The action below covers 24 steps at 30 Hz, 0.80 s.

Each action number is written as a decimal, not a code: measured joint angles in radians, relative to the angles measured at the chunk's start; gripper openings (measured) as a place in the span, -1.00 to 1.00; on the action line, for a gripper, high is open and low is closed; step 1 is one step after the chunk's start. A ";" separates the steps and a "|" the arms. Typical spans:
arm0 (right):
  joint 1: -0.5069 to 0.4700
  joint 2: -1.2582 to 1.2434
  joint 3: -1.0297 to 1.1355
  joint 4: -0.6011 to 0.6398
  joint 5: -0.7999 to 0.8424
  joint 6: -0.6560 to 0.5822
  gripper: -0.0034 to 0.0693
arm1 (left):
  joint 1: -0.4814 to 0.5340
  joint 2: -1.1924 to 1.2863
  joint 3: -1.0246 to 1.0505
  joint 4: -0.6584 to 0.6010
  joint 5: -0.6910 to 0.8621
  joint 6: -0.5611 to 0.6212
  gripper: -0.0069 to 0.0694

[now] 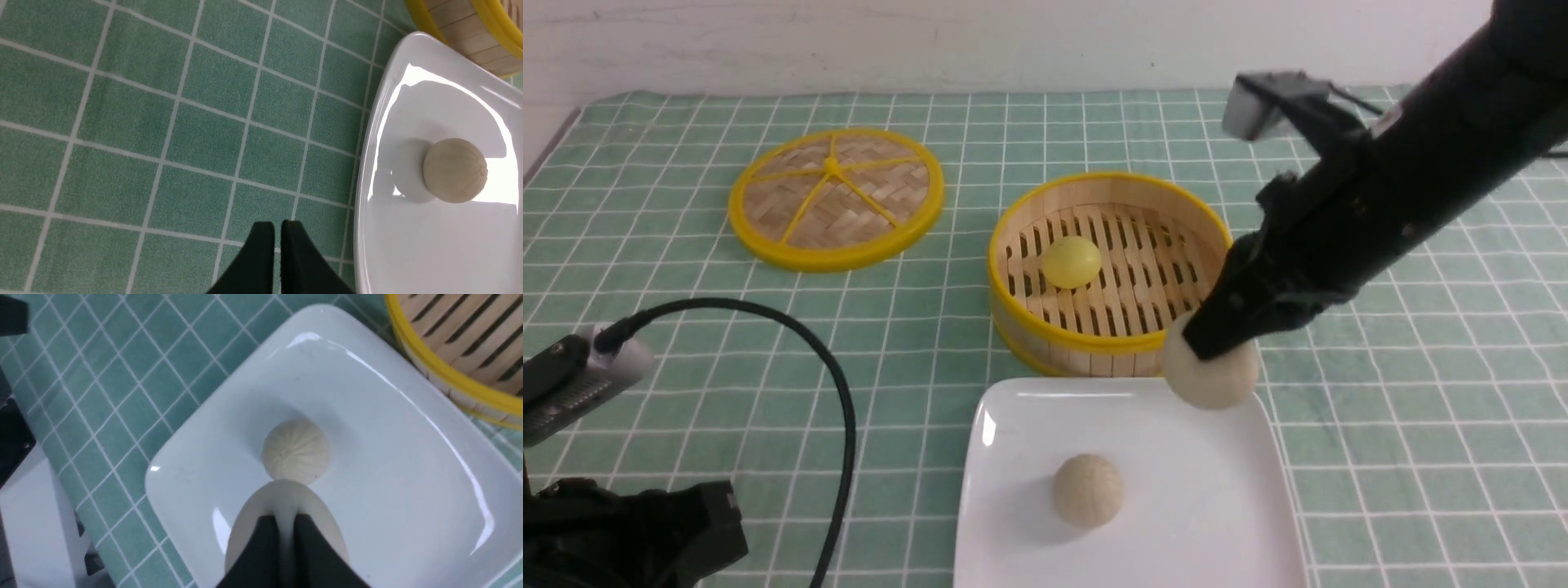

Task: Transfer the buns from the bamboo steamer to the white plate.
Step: 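Move the steamed bun from the bamboo steamer onto the white plate with the right gripper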

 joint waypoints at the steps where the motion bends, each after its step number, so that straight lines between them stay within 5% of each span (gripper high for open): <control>1: 0.001 0.009 0.031 0.000 -0.043 0.007 -0.78 | 0.000 0.000 0.000 0.000 0.000 0.000 -0.68; 5: 0.002 0.057 0.150 -0.004 -0.249 0.048 -0.67 | 0.000 0.000 0.000 0.001 0.000 0.000 -0.68; 10: 0.002 0.112 0.249 0.002 -0.370 0.096 -0.29 | 0.000 0.000 0.000 0.002 0.000 0.000 -0.66; 17: 0.006 0.133 0.263 0.014 -0.380 0.097 0.24 | 0.000 0.000 0.000 0.004 0.000 0.000 -0.63; 24: -0.043 0.033 0.205 -0.009 -0.215 0.100 0.34 | 0.000 0.000 0.000 0.042 0.000 -0.001 -0.62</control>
